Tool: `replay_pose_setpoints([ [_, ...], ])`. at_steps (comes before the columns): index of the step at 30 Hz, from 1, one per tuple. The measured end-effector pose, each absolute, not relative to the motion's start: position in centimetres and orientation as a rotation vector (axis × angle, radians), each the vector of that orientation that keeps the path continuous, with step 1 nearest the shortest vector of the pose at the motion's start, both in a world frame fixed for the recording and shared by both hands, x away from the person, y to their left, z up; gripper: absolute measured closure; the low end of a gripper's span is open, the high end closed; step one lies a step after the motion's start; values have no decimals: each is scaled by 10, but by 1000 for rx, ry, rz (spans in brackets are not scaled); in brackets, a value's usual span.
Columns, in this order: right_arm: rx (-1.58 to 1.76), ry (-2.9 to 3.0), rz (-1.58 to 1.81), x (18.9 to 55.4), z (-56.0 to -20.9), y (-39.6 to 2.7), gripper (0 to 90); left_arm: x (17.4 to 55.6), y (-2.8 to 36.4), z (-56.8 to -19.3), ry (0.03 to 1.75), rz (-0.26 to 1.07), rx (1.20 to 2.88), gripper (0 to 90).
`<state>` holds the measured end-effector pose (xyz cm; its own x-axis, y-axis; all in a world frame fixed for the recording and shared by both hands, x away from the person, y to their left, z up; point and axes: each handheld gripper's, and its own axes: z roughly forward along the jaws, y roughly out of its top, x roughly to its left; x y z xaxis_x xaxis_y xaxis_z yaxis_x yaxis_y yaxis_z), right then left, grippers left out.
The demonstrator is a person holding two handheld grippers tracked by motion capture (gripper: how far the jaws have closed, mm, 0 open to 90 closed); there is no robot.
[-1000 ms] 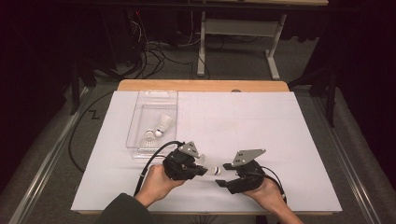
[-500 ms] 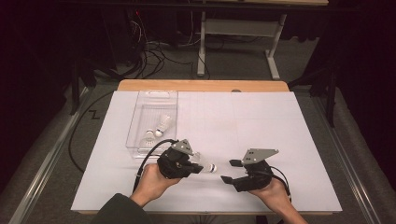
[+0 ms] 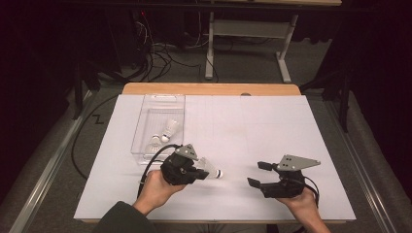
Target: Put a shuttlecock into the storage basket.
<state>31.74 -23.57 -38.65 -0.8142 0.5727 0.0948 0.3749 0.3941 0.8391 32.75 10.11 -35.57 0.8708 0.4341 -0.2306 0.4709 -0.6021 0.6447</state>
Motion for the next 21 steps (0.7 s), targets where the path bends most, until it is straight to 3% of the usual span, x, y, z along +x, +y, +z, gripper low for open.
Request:
replay_pose_setpoints([
  [21, 908, 2256, 1496, 304, -397, -282, 283, 329, 115, -346, 703, -41, 2257, 900],
])
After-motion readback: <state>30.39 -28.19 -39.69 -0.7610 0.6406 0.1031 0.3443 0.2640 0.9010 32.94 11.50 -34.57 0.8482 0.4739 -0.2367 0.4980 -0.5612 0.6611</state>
